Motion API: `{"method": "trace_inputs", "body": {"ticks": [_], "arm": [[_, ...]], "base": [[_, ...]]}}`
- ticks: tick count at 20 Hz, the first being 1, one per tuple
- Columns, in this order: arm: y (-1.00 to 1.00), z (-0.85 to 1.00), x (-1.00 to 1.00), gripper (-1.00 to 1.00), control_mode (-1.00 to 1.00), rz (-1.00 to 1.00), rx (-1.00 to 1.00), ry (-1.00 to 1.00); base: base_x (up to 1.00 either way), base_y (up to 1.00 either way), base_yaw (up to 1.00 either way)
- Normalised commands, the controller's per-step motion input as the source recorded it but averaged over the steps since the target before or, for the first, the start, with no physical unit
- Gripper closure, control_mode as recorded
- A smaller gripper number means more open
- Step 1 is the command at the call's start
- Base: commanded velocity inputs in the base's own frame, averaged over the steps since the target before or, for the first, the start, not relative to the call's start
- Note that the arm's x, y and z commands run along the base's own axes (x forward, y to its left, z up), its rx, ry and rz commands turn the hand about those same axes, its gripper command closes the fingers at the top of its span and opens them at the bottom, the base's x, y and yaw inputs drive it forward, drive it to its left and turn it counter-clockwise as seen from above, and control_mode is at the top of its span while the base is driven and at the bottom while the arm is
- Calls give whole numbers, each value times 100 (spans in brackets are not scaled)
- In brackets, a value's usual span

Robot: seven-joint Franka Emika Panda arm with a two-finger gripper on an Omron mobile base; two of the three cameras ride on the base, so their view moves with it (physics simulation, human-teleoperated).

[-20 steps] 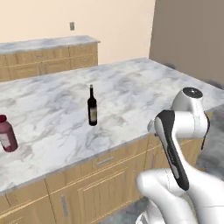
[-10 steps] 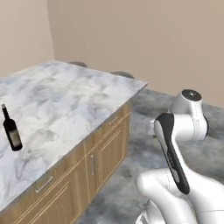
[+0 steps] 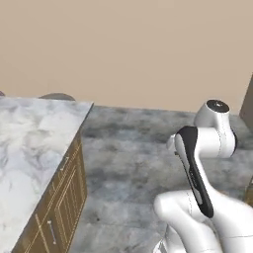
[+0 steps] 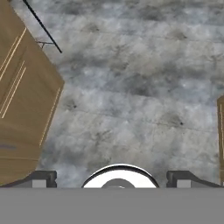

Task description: Move the drinks to the dining counter.

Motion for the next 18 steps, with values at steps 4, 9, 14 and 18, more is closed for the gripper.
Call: {"method": "trace_inputs", "body": {"ticks": [4, 9, 14, 18], "arm": [[0, 0, 0, -100, 100, 0, 0, 0], [0, 0, 0, -100, 100, 0, 0, 0], [0, 0, 0, -100, 100, 0, 0, 0], [0, 0, 0, -100, 100, 0, 0, 0]], "base": [[46, -38, -66], [31, -26, -72], [2, 0, -59], [0, 0, -50]]}}
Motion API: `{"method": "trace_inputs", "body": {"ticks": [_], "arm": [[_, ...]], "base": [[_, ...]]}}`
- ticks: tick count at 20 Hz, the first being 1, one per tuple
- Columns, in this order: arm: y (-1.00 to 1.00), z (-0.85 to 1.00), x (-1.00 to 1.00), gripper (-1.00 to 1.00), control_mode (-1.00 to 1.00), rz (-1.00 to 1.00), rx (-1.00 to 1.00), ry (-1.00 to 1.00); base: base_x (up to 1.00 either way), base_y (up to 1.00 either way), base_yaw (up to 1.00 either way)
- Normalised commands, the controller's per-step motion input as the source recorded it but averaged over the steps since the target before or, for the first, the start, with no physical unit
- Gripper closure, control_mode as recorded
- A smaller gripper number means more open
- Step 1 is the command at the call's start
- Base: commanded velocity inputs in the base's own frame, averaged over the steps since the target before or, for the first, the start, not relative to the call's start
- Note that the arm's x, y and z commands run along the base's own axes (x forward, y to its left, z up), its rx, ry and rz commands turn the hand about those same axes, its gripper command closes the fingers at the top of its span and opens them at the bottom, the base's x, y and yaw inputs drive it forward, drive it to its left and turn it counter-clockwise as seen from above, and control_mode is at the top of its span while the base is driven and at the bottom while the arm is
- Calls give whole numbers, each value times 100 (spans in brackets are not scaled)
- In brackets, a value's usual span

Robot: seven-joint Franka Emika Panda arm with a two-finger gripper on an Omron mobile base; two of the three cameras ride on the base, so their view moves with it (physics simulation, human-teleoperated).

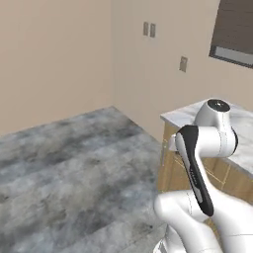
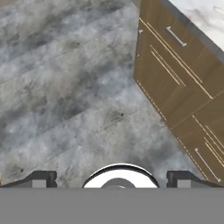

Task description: Move the drinks to the dining counter.

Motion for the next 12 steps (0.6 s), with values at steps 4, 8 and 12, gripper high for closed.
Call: {"method": "trace_inputs", "body": {"ticks": [4, 8, 12], "arm": [[0, 0, 0, -100, 100, 0, 0, 0], [0, 0, 0, -100, 100, 0, 0, 0], [0, 0, 0, -100, 100, 0, 0, 0]], "base": [[-37, 0, -41], [-87, 0, -34], [-45, 0, -34]]}}
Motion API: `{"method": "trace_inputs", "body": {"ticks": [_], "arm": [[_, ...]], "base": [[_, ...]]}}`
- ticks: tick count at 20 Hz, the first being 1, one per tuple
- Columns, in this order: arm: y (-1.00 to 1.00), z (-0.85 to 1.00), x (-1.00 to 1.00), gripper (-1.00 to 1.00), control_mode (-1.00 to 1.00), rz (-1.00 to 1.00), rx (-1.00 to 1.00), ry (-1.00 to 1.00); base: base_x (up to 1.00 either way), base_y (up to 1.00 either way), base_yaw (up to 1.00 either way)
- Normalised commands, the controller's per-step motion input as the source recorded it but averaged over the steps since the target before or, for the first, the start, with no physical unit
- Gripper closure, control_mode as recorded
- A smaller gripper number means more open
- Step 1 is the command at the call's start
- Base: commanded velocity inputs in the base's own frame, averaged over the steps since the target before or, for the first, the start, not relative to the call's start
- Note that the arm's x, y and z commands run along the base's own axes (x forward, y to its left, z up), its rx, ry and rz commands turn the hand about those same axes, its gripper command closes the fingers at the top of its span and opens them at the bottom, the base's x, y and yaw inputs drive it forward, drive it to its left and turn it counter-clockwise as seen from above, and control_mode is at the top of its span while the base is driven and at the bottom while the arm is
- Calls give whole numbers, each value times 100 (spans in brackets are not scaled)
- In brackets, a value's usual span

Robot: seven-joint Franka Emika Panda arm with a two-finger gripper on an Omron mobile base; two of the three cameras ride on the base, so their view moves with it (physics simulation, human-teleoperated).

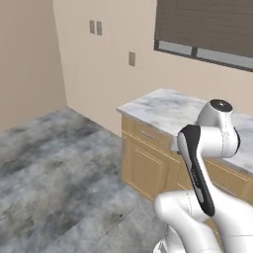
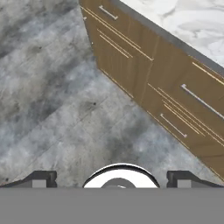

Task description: Move the drinks to the dining counter.

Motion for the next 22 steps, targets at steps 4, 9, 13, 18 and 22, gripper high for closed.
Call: {"method": "trace_inputs", "body": {"ticks": [4, 9, 13, 18, 22], "arm": [[0, 0, 0, -100, 100, 0, 0, 0], [0, 0, 0, -100, 100, 0, 0, 0], [0, 0, 0, -100, 100, 0, 0, 0], [0, 0, 0, -100, 100, 0, 0, 0], [0, 0, 0, -100, 100, 0, 0, 0]], "base": [[24, 0, -46], [30, -7, -69], [13, -18, -82], [22, -11, -79], [24, -6, -60]]}}
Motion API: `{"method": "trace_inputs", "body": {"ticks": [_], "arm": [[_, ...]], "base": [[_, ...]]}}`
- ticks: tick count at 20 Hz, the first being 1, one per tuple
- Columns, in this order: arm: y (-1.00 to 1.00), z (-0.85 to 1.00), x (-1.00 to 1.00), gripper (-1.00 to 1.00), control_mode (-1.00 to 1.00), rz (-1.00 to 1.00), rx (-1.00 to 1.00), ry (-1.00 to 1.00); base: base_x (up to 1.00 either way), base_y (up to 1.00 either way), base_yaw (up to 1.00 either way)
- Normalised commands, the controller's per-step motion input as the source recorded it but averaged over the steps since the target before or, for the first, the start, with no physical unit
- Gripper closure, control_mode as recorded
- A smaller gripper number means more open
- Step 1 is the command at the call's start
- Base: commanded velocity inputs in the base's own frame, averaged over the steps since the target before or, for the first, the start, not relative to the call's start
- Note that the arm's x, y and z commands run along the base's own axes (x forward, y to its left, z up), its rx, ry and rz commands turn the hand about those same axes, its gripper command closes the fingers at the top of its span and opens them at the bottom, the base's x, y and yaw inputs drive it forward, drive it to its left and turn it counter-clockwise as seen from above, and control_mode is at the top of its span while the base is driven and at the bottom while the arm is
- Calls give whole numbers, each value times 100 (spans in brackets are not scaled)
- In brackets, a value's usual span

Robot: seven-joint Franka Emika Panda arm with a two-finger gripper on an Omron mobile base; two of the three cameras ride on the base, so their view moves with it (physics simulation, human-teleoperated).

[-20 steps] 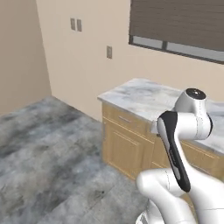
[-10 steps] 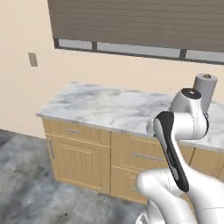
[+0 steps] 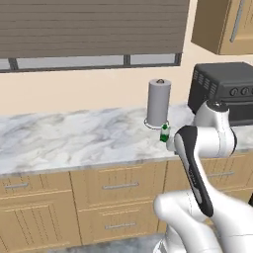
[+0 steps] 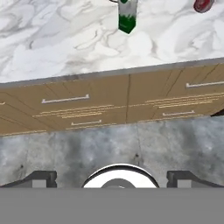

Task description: Move the drinks to the dining counter.

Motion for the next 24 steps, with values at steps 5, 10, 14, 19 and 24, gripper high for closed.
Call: {"method": "trace_inputs", "body": {"ticks": [5, 10, 14, 19, 24], "arm": [[0, 0, 0, -100, 100, 0, 0, 0], [0, 0, 0, -100, 100, 0, 0, 0], [0, 0, 0, -100, 100, 0, 0, 0], [0, 0, 0, -100, 100, 0, 0, 0], [0, 0, 0, -100, 100, 0, 0, 0]], "base": [[55, 0, -10], [95, -11, 0], [36, -6, 0], [0, 0, 0], [0, 0, 0]]}}
